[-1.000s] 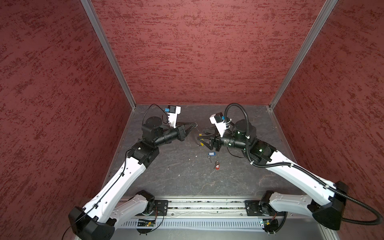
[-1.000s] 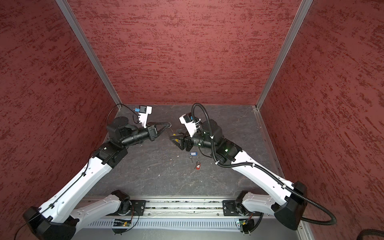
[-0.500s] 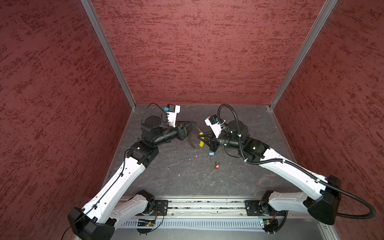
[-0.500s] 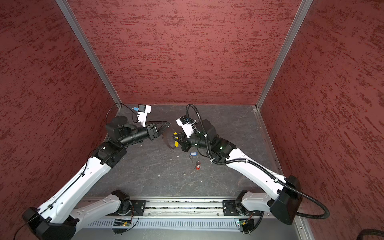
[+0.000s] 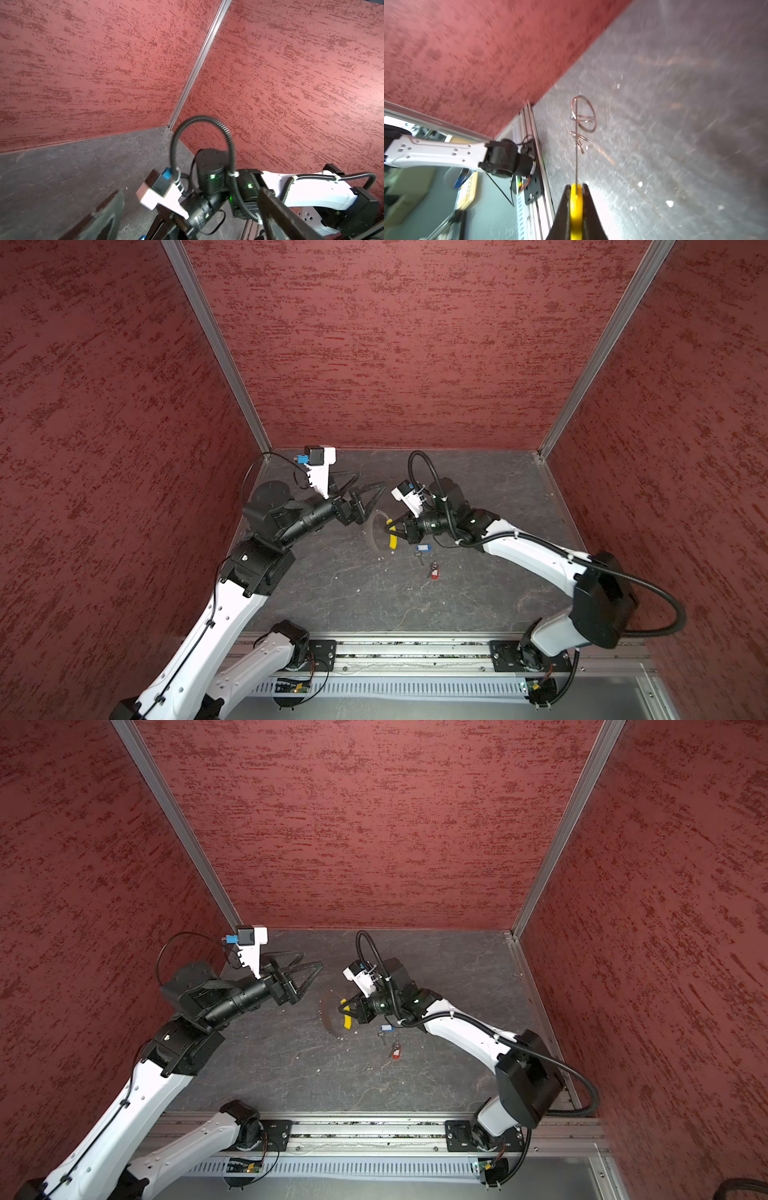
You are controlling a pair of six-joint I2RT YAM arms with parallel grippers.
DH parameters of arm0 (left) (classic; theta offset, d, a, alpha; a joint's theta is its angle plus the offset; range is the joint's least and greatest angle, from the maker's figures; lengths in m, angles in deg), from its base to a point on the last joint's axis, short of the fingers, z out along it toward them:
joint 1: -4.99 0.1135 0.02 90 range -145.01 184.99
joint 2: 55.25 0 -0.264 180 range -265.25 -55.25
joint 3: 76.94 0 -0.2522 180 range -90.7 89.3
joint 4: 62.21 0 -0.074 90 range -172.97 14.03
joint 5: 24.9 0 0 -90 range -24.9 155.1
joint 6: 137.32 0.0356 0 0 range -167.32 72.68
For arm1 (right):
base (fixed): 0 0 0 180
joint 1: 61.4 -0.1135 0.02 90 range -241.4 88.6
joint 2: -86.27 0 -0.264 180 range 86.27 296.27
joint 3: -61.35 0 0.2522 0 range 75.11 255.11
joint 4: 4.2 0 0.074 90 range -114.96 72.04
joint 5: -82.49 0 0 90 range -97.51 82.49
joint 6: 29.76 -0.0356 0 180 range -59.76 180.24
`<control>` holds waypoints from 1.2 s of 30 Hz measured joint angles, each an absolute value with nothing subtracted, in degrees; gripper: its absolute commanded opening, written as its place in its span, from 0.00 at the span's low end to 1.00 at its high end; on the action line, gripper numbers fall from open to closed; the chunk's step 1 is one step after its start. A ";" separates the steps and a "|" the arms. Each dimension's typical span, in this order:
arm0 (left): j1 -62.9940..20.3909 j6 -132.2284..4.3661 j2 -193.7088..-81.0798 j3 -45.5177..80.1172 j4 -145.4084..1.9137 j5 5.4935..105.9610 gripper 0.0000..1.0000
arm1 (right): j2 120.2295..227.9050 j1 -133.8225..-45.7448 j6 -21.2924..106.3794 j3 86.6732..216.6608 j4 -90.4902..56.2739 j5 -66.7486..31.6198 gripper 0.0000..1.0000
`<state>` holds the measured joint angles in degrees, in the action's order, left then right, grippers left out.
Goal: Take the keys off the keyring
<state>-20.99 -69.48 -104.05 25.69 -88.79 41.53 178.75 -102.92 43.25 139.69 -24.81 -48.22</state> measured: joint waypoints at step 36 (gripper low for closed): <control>-20.99 -69.74 -103.96 29.34 -88.85 43.60 0.99 | 186.05 -102.44 44.01 141.33 -28.37 -30.43 0.82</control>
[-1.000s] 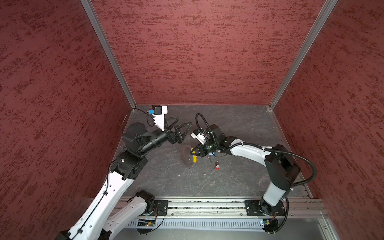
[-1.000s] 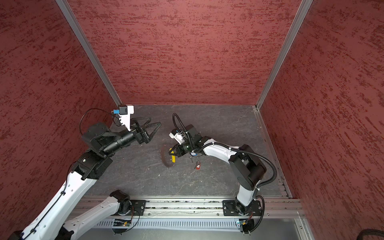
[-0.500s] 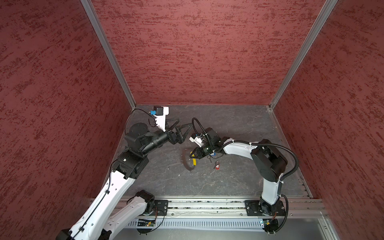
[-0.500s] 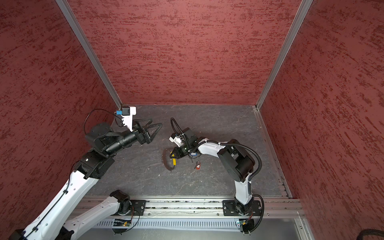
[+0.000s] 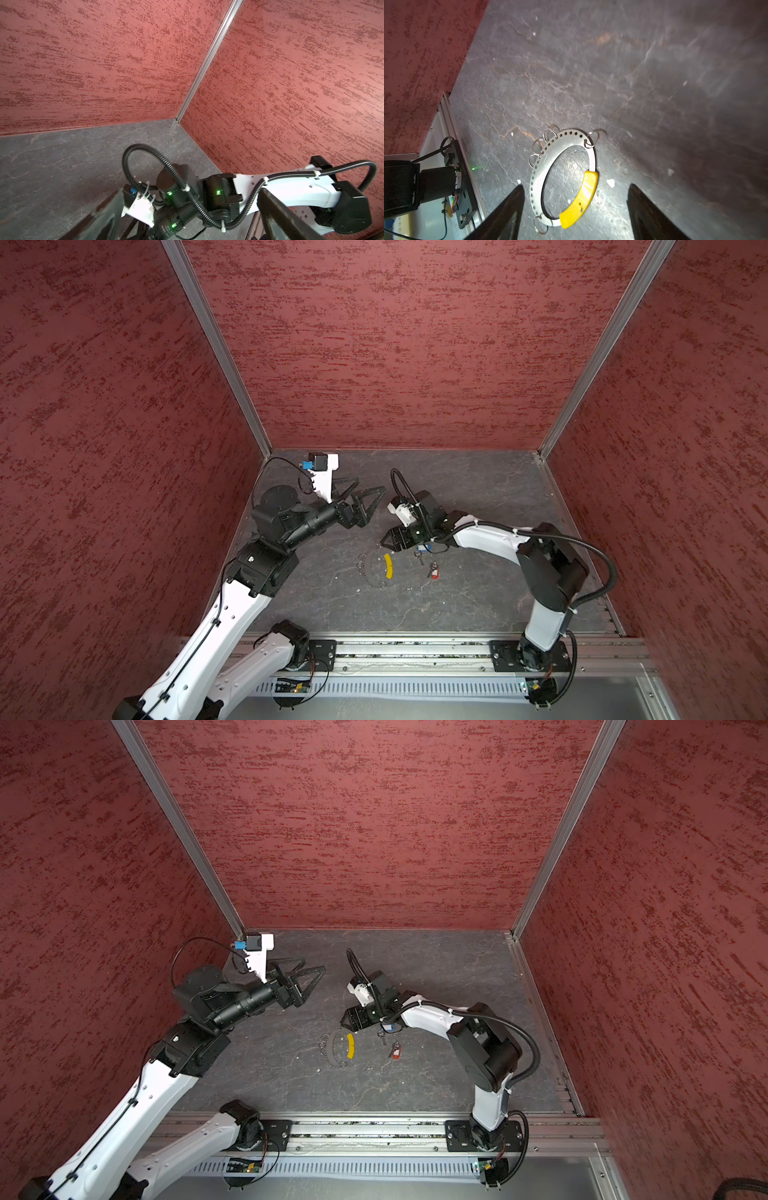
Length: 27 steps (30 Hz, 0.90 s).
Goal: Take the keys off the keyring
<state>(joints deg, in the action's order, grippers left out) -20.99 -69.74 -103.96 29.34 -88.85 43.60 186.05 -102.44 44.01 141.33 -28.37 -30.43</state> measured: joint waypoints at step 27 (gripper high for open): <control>0.17 -56.08 -118.87 44.13 -75.45 64.48 0.99 | 145.68 -102.33 40.36 120.72 -16.50 5.02 0.99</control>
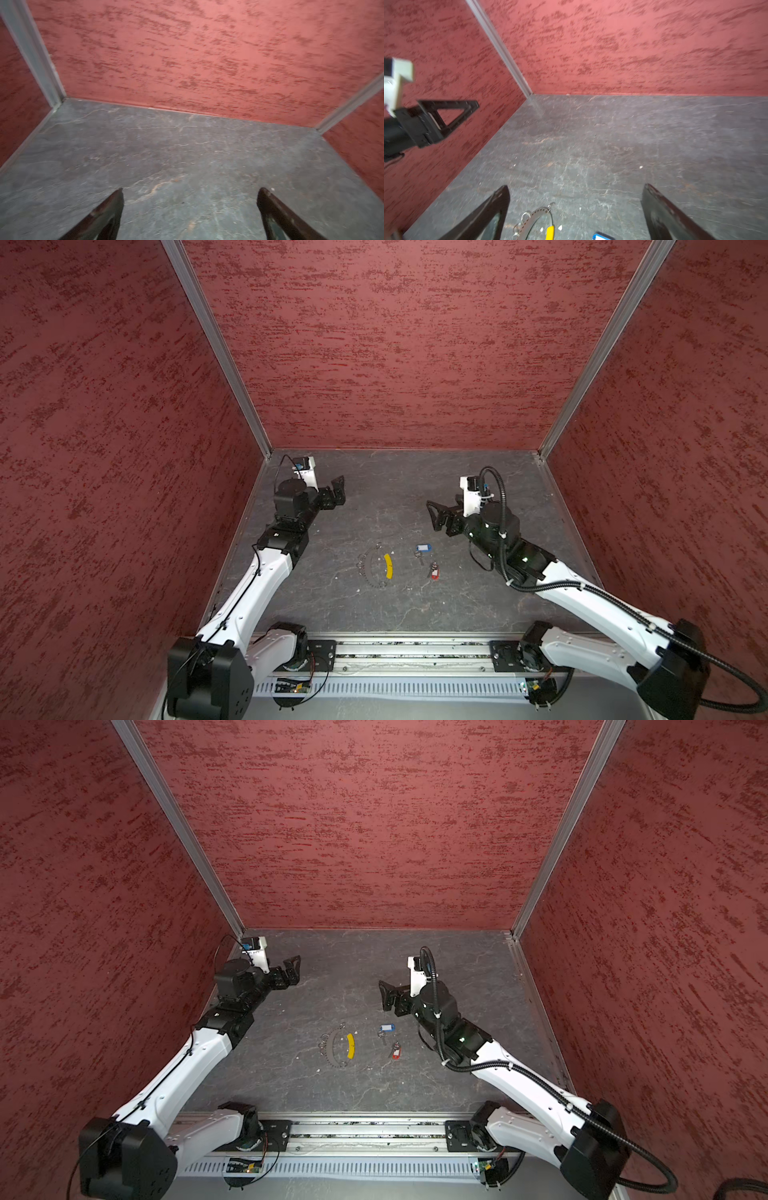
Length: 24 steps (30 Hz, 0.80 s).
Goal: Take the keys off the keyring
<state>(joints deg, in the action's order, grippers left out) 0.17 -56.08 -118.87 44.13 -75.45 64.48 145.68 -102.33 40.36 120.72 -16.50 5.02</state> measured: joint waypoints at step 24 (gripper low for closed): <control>7.05 -48.60 -141.07 64.72 -38.54 64.69 0.99 | 138.32 -92.16 39.93 118.25 -19.02 15.43 0.99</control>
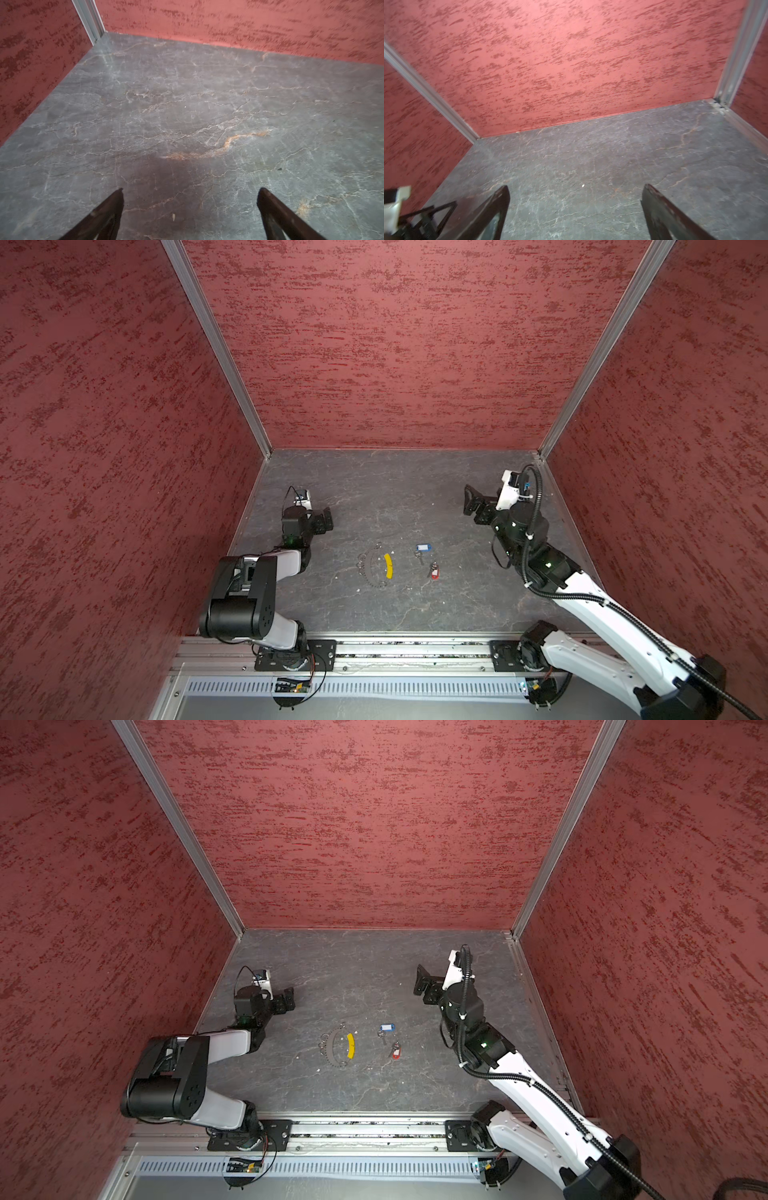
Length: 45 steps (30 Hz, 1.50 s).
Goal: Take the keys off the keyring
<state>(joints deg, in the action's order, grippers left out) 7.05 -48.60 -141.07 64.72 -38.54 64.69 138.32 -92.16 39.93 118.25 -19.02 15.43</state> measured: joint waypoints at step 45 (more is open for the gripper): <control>6.00 -47.44 -143.32 68.04 -25.36 66.42 0.99 | 174.73 -58.24 54.79 90.18 45.24 2.58 0.99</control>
<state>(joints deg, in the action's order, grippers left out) 6.00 -47.44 -143.32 68.04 -25.36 66.42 174.73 -58.24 54.79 90.18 45.24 2.58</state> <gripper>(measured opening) 0.994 0.989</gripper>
